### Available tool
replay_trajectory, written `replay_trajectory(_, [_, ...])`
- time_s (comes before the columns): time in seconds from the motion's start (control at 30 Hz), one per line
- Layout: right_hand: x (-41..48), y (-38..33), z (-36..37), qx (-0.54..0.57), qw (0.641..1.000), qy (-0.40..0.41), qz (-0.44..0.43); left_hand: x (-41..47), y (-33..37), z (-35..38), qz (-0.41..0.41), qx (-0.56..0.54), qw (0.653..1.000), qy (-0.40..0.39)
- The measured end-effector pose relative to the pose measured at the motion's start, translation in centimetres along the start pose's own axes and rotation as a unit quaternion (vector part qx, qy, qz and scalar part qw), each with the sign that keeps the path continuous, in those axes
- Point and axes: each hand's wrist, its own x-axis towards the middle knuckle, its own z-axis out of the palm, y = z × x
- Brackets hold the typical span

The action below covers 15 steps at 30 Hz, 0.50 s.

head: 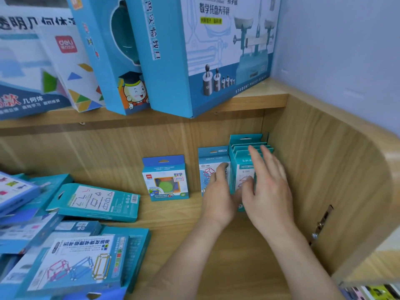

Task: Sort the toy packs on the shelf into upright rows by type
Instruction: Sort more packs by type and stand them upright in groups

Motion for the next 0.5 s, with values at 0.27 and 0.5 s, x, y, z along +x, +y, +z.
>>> replay_trajectory(0.27, [-1.9, 0.6, -0.3, 0.050, 0.999, 0.004, 0.006, -1.9, 0.7, -2.3, 0.043, -0.032, 0.996, 0.076])
replay_trajectory(0.5, [-4.2, -0.2, 1.2, 0.309, 0.924, -0.171, 0.145, -6.7, -1.3, -8.1, 0.025, -0.002, 0.999, 0.033])
